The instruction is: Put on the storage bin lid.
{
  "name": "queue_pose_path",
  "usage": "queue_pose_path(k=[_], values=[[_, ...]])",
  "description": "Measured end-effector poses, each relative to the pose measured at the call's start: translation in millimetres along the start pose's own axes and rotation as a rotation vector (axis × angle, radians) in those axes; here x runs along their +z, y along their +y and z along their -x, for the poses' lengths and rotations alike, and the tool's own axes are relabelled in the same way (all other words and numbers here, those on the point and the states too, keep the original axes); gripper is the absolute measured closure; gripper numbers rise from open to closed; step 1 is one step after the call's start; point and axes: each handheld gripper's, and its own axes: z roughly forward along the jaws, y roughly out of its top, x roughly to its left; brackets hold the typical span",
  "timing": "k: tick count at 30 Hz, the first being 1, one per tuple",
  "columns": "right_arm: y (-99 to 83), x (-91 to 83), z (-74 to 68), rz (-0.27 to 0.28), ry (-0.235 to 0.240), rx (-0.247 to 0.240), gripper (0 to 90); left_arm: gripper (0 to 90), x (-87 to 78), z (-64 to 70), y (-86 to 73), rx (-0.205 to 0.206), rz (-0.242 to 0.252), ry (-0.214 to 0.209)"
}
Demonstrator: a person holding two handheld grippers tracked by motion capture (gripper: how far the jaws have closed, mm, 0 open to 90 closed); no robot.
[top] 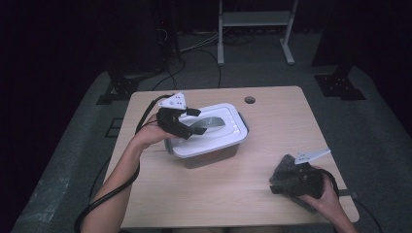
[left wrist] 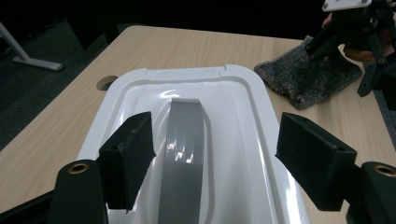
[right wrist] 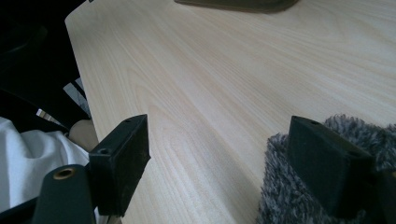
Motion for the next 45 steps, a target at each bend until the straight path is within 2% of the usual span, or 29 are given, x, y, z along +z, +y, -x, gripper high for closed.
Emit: queue_pose_path(k=[17,29,35,45], values=[[-0.4,3.6,6.1,-0.008,0.003,0.014,20.5,20.1,-21.9,9.2,-22.8,-0.038,0.013,0.041],[-1.1,-0.2,2.0,0.004,-0.013,0.015,20.5,18.0,-42.0,24.5,-40.6,-0.043,0.022,0.060],[-0.5,1.1,1.9,-0.004,-0.014,0.011,20.5,16.6,-50.9,32.4,-53.9,-0.077,0.040,0.074],[-1.4,0.2,1.4,-0.004,-0.020,0.013,20.5,14.8,-59.7,41.8,-68.5,-0.089,0.052,0.101]])
